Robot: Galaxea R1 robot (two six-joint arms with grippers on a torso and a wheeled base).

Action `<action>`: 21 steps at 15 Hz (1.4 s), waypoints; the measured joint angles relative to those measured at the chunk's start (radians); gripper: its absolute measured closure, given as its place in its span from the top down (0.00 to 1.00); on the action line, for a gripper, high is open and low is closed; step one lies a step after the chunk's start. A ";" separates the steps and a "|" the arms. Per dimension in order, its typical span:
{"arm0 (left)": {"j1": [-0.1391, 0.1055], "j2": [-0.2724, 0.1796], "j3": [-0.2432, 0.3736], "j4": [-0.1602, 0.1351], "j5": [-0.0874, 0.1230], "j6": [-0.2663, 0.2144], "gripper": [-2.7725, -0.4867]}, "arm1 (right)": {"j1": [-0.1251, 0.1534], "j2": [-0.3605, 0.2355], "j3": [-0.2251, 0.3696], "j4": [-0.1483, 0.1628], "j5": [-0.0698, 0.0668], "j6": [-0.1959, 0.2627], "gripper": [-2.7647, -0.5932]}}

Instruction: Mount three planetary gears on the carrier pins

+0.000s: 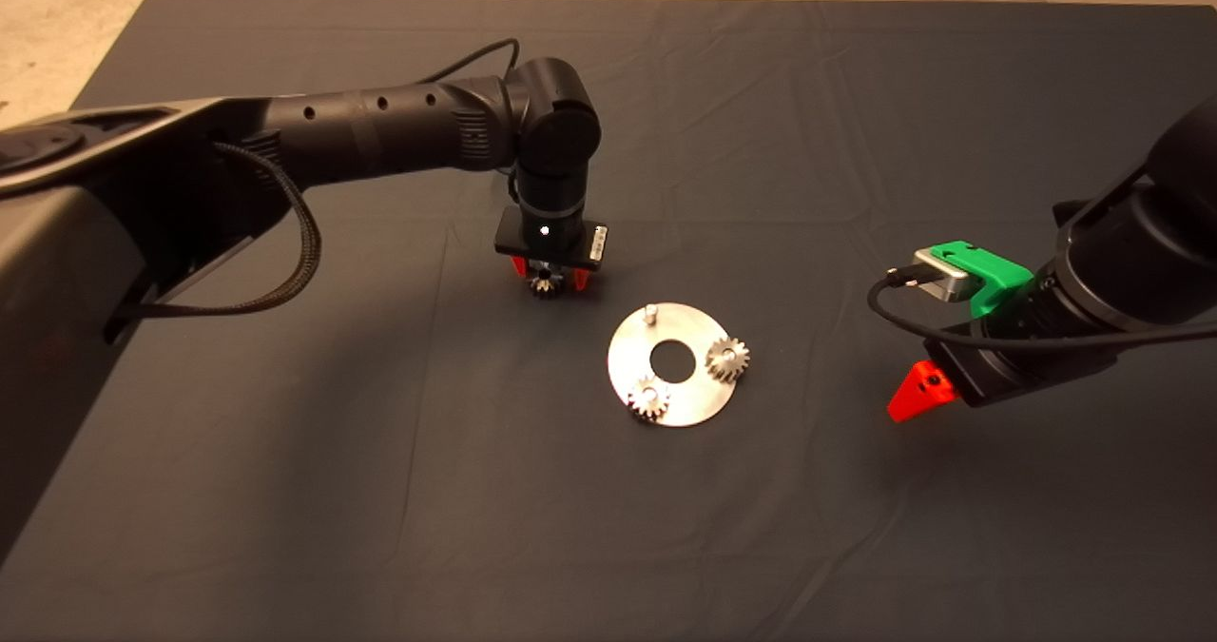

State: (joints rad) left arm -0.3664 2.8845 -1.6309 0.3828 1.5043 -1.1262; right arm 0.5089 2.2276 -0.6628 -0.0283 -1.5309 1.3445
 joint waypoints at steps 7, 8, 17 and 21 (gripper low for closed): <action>-0.011 -0.001 -0.032 -0.016 0.000 -0.003 0.47 | -0.002 0.000 0.002 0.000 0.000 0.000 0.86; -0.014 -0.005 -0.038 -0.012 0.004 -0.004 0.47 | -0.002 0.000 0.002 0.000 0.000 0.000 0.86; -0.016 -0.009 -0.032 -0.011 0.013 -0.042 0.47 | -0.002 0.000 0.002 0.000 0.000 0.000 0.86; -0.031 -0.007 0.013 -0.014 0.015 -0.073 0.47 | -0.002 0.000 0.003 0.000 0.000 0.000 0.86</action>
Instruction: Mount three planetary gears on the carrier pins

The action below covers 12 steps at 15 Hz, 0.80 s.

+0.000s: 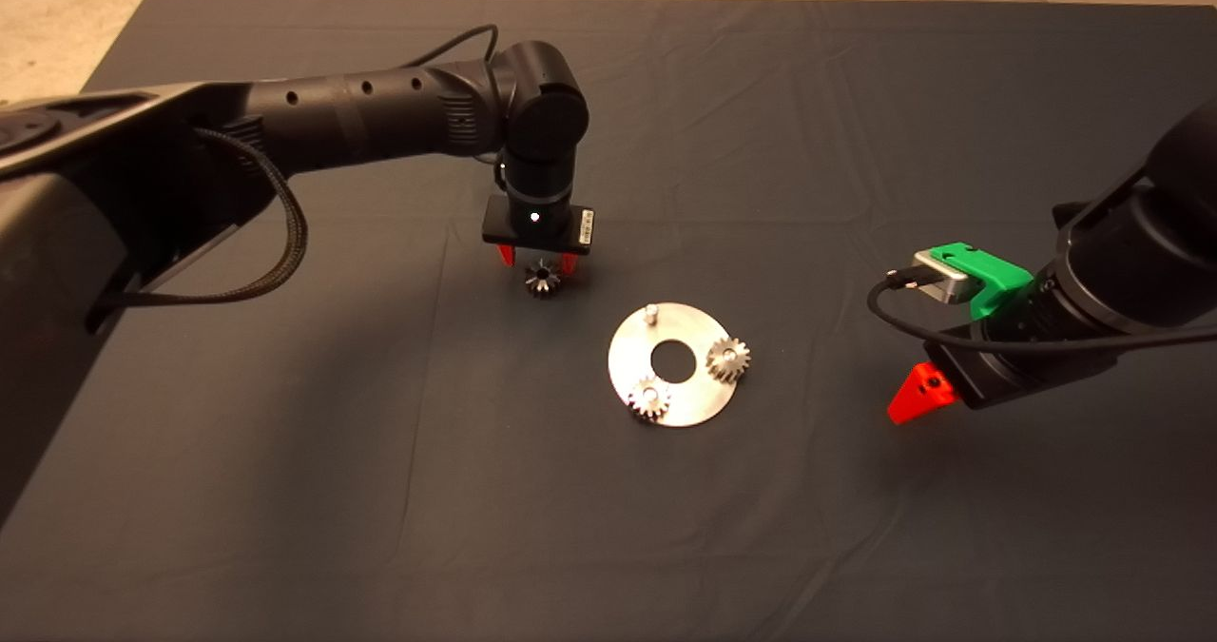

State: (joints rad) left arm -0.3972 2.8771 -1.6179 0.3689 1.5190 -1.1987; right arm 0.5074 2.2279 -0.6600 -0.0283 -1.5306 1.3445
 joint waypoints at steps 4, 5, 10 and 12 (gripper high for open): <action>-0.005 0.001 0.011 -0.002 0.000 -0.016 0.47 | 0.000 0.000 0.000 0.000 0.000 0.000 0.86; -0.005 0.001 0.012 -0.002 0.000 -0.017 0.47 | 0.000 0.000 0.000 0.000 0.000 0.000 0.86; -0.005 -0.005 0.021 -0.003 0.000 -0.022 0.47 | 0.000 0.000 0.011 0.000 0.000 0.001 0.86; -0.005 -0.008 0.026 -0.003 0.000 -0.025 0.47 | 0.000 0.000 0.012 0.000 0.000 0.003 0.86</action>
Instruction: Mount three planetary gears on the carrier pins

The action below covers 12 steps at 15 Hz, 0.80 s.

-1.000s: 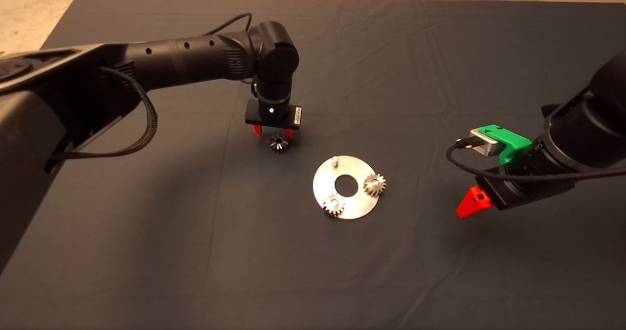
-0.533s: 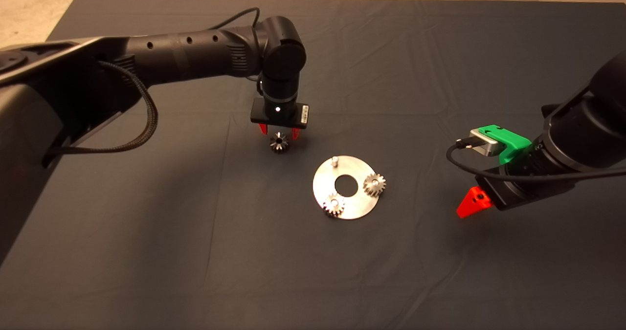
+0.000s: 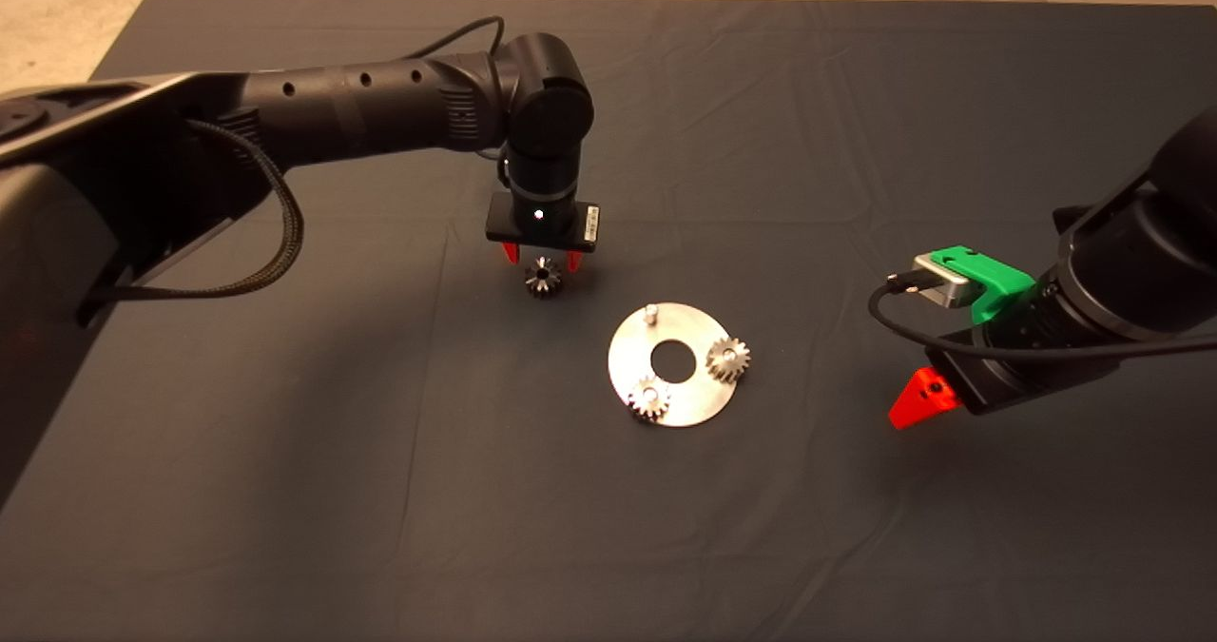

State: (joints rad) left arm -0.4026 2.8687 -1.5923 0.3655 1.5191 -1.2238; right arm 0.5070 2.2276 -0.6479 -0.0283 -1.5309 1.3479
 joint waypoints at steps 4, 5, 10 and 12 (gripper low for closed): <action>0.000 -0.004 0.011 -0.001 0.000 -0.009 0.47 | 0.000 0.000 0.001 0.000 0.000 0.000 0.86; 0.000 -0.005 0.012 -0.001 0.000 -0.010 0.47 | 0.000 0.000 0.001 0.000 0.000 0.000 0.86; 0.000 -0.010 0.017 -0.001 0.000 -0.013 0.47 | 0.000 0.000 0.002 0.000 0.000 0.000 0.86; 0.000 -0.010 0.017 -0.001 0.000 -0.014 0.47 | 0.000 0.000 0.002 0.000 0.000 0.000 0.86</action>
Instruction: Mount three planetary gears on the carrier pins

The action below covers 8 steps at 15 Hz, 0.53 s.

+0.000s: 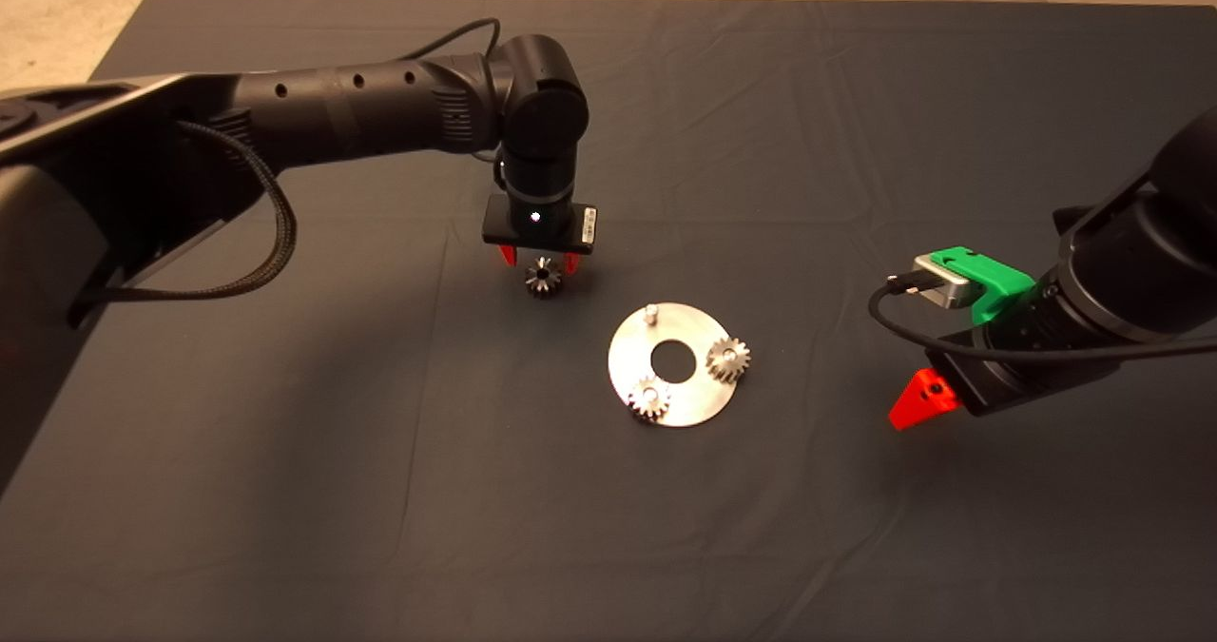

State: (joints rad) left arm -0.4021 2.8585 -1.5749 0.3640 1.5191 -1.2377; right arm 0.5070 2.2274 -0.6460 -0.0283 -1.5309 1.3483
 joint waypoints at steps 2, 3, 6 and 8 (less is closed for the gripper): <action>0.000 -0.005 0.002 0.000 0.000 0.000 0.47 | 0.000 0.000 0.000 0.000 0.000 0.000 0.86; 0.000 -0.009 0.004 0.000 0.000 0.000 0.47 | 0.000 0.000 0.000 0.000 0.000 0.000 0.86; 0.000 -0.013 0.007 0.000 0.000 0.000 0.47 | 0.000 0.000 0.000 0.000 0.000 0.000 0.86; 0.000 -0.013 0.007 0.000 0.000 0.000 0.47 | 0.000 0.000 0.000 0.000 0.000 0.000 0.86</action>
State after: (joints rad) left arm -0.4021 2.8451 -1.5677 0.3640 1.5191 -1.2377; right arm 0.5070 2.2274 -0.6460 -0.0282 -1.5309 1.3485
